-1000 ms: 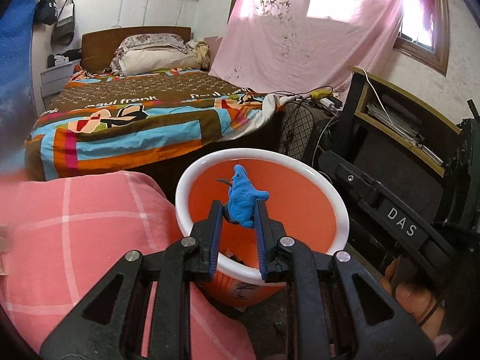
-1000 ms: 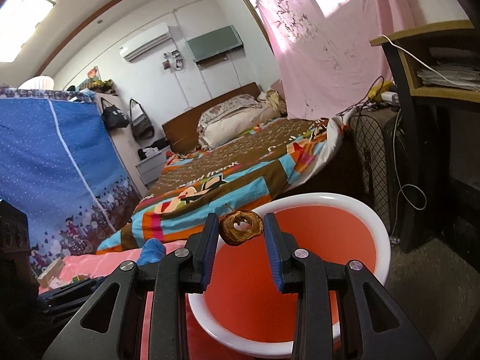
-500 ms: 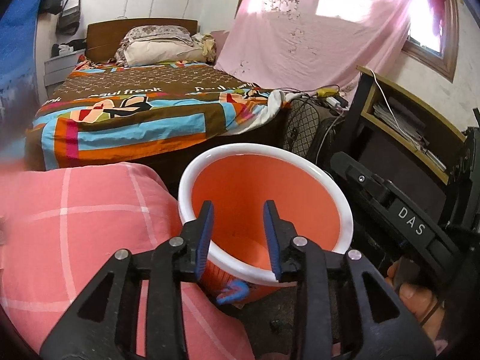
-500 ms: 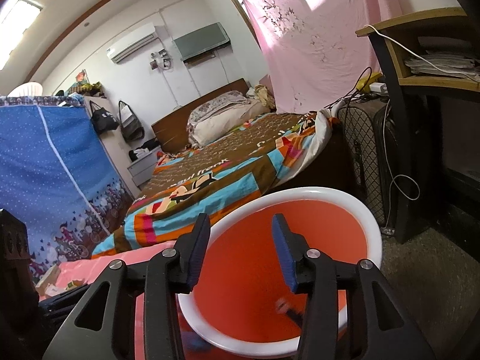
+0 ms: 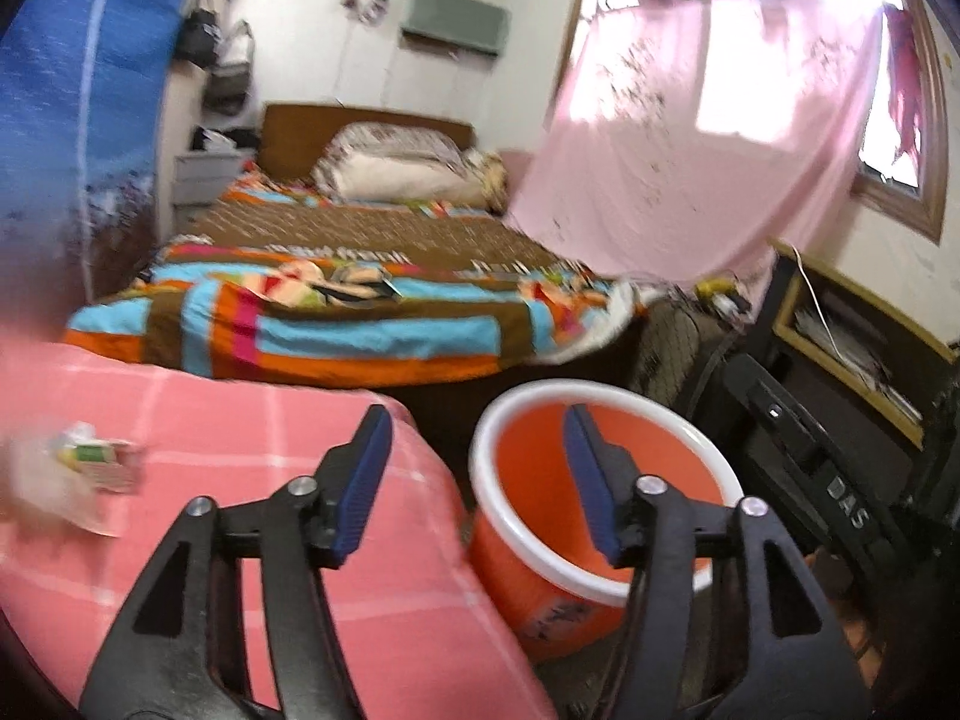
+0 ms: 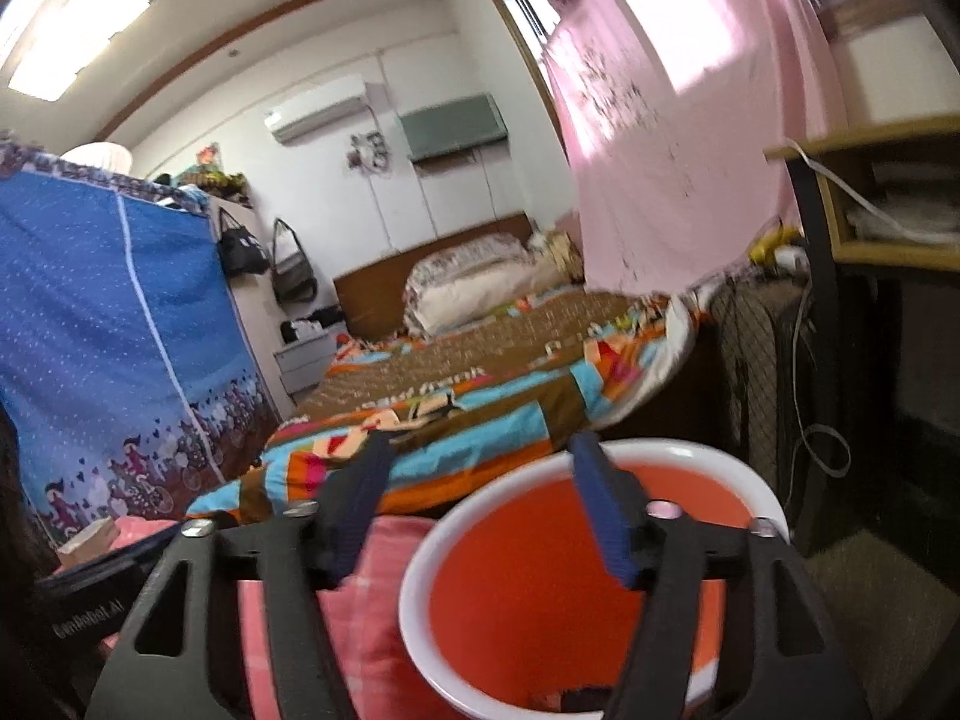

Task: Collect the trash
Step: 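Move both tools back over the remaining trash on the bedspread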

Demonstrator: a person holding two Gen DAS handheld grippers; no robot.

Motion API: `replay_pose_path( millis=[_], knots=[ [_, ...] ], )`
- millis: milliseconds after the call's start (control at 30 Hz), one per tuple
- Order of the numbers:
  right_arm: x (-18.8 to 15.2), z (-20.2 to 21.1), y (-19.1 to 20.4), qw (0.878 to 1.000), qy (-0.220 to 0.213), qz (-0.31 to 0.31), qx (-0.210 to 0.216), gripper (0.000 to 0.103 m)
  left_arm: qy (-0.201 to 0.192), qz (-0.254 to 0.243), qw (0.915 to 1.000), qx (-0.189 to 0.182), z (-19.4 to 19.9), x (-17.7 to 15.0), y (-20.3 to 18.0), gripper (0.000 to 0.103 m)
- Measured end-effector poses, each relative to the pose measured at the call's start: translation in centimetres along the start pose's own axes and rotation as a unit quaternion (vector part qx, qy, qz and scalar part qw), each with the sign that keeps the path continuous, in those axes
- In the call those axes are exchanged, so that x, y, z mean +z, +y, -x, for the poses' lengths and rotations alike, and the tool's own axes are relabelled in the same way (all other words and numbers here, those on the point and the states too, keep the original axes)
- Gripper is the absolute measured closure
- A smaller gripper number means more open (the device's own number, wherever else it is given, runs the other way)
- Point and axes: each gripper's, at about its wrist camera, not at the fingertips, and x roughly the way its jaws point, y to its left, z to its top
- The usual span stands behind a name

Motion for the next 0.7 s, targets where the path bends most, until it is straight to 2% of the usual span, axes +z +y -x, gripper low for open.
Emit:
replay_pose_path(
  millis=[100,167,233,300,467,700],
  knots=[
    [0.2,0.4,1.4,1.0,-0.023,0.012,0.012,0.027,-0.035,0.004,0.999,0.029,1.8,0.4,1.5,0.022],
    [0.2,0.6,2.4,0.999,-0.035,0.022,0.021,0.021,-0.059,0.006,0.9968,0.053,3.1,0.6,2.5,0.011],
    [0.1,0.7,3.4,0.998,-0.048,0.029,0.026,0.007,-0.081,0.009,0.9937,0.077,4.3,0.7,3.6,0.0],
    [0.0,0.9,4.5,0.997,-0.062,0.033,0.029,0.0,-0.107,0.015,0.9893,0.099,5.6,0.5,4.8,0.0],
    [-0.4,1.4,7.2,0.993,-0.093,0.048,0.058,0.0,-0.135,0.016,0.9807,0.14,8.2,0.2,7.5,0.0],
    [-1.5,1.4,11.3,0.987,-0.101,0.063,0.111,0.0,-0.158,0.007,0.9683,0.193,11.3,-0.6,11.0,0.0]
  ],
)
